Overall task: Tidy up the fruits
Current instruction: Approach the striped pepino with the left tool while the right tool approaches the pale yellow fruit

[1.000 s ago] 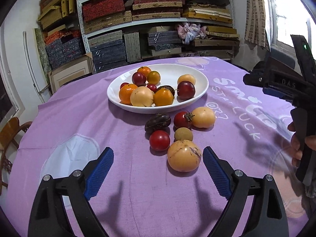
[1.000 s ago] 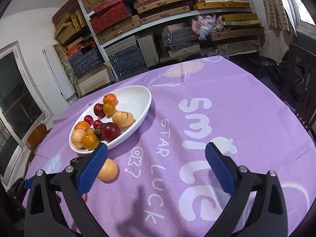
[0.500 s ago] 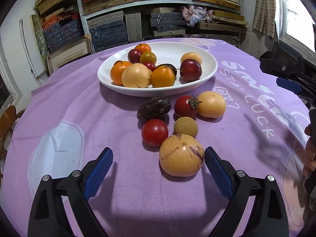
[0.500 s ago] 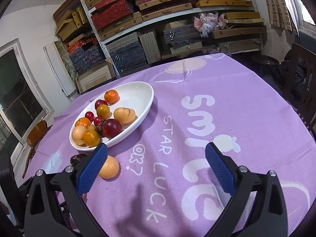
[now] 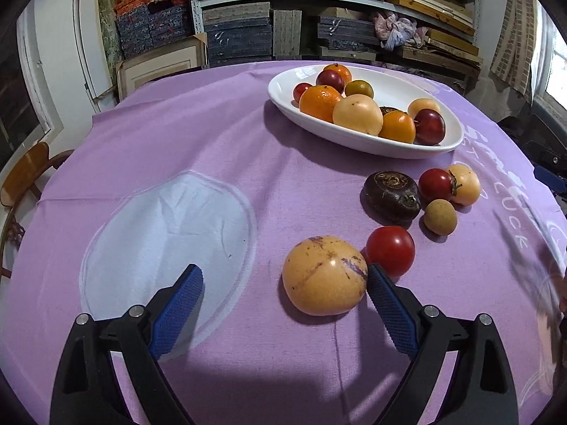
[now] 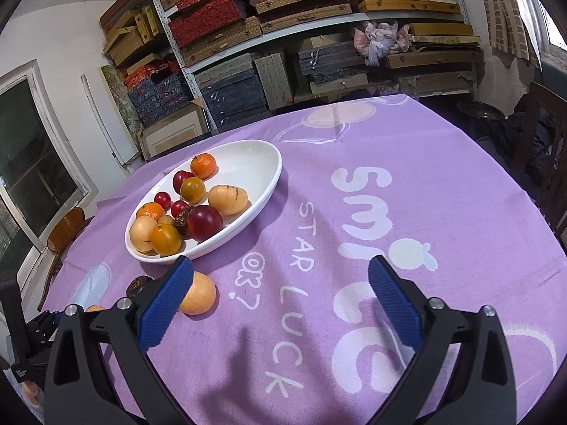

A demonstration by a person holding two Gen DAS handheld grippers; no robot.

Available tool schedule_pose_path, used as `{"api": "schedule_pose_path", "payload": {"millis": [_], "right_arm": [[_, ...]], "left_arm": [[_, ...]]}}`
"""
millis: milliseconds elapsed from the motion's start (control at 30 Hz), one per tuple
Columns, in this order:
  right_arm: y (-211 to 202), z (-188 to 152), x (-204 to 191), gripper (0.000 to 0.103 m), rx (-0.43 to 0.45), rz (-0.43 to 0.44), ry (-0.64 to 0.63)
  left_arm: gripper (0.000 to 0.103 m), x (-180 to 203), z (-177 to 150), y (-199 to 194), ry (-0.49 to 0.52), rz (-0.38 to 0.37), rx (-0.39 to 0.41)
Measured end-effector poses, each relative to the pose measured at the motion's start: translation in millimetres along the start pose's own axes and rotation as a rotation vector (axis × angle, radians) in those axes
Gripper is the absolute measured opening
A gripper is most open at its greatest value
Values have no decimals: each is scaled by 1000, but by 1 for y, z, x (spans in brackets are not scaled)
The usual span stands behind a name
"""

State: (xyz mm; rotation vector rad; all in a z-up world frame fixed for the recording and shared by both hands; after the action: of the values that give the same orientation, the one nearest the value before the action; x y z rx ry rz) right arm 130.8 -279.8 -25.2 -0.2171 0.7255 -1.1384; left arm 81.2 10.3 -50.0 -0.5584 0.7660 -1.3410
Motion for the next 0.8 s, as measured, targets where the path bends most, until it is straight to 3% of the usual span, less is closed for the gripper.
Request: {"api": "schedule_pose_path", "payload": {"millis": [300, 467, 567, 600, 800], "right_arm": [[1, -1, -1, 97, -12, 8, -16], [2, -3, -6, 97, -20, 8, -41], [3, -3, -7, 97, -22, 8, -50], [3, -3, -7, 97, -24, 11, -51], [6, -9, -21, 97, -58, 41, -107]], "left_arm": [[87, 6, 1, -9, 17, -82, 39], [67, 11, 2, -5, 11, -127, 23], [60, 13, 2, -6, 15, -139, 26], [47, 15, 2, -6, 21, -150, 25], [46, 17, 2, -5, 32, -149, 22]]}}
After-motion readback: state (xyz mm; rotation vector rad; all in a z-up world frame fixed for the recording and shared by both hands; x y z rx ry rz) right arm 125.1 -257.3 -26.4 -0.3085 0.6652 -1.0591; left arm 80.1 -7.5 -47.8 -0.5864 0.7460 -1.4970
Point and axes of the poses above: each gripper's, at about its wrist camera, not at the fingertips, and y roughly the way its jaws point, x to its right, z to its top, the point moved 7 cm from there along y, roughly the way its jaws point, and after that the axes turned 10 degrees about z, right-handed, at the moved point
